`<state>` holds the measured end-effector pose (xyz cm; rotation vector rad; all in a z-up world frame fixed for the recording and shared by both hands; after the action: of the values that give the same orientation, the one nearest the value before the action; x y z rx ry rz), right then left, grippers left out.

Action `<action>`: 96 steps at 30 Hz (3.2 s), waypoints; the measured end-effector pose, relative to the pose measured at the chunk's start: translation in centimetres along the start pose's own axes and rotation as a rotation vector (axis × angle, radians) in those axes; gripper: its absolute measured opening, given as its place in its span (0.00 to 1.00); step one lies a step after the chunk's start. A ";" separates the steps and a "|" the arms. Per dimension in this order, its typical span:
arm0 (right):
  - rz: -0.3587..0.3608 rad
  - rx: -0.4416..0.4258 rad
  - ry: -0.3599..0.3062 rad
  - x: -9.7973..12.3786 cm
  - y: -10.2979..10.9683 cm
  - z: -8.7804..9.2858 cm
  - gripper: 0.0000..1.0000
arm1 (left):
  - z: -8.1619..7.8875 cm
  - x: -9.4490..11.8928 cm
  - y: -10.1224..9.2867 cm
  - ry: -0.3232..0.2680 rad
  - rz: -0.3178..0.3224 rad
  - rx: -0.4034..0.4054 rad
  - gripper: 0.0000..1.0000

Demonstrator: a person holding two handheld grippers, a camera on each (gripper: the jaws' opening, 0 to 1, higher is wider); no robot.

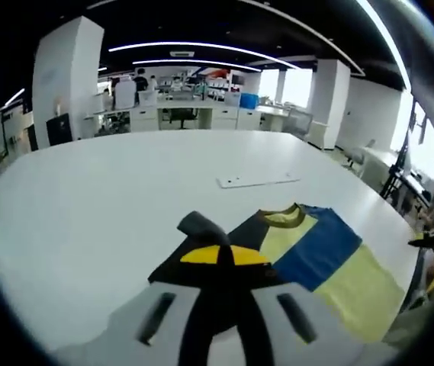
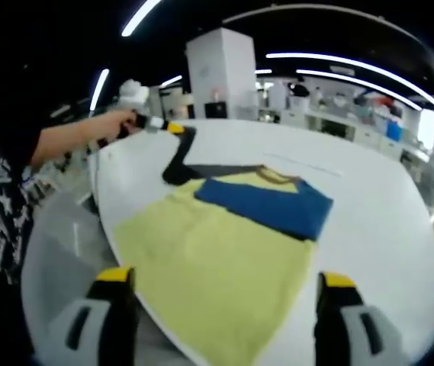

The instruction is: Fold the garment on the visible template until the final outline fits inside the template.

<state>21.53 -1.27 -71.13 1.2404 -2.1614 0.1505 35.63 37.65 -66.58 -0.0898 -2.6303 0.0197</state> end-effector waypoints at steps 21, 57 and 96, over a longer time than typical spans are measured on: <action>0.005 -0.016 0.003 0.0 0.0 0.7 0.99 | -3.7 -2.8 -6.3 -0.023 0.122 -0.058 0.00; 0.007 -0.030 0.011 -0.2 -0.5 1.1 0.99 | -4.4 -6.5 -18.4 -0.037 0.335 -0.130 0.00; 0.002 -0.040 0.029 -0.7 -0.2 1.5 0.99 | 3.7 -8.0 -28.3 0.083 0.489 -0.324 0.00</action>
<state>21.27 -1.39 -72.75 1.2066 -2.1310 0.1248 39.13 8.88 -72.81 -0.8209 -2.4418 -0.2364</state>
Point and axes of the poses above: the point that each gripper's makers call its tool centre point, and the gripper's own axes: x roughly backward along the fingers, y roughly to its left, z roughly out of its underside, the point moved 6 cm from there along x, roughly backward along the fingers, and after that the axes turned 11 degrees about -z, right-handed, at the moved point
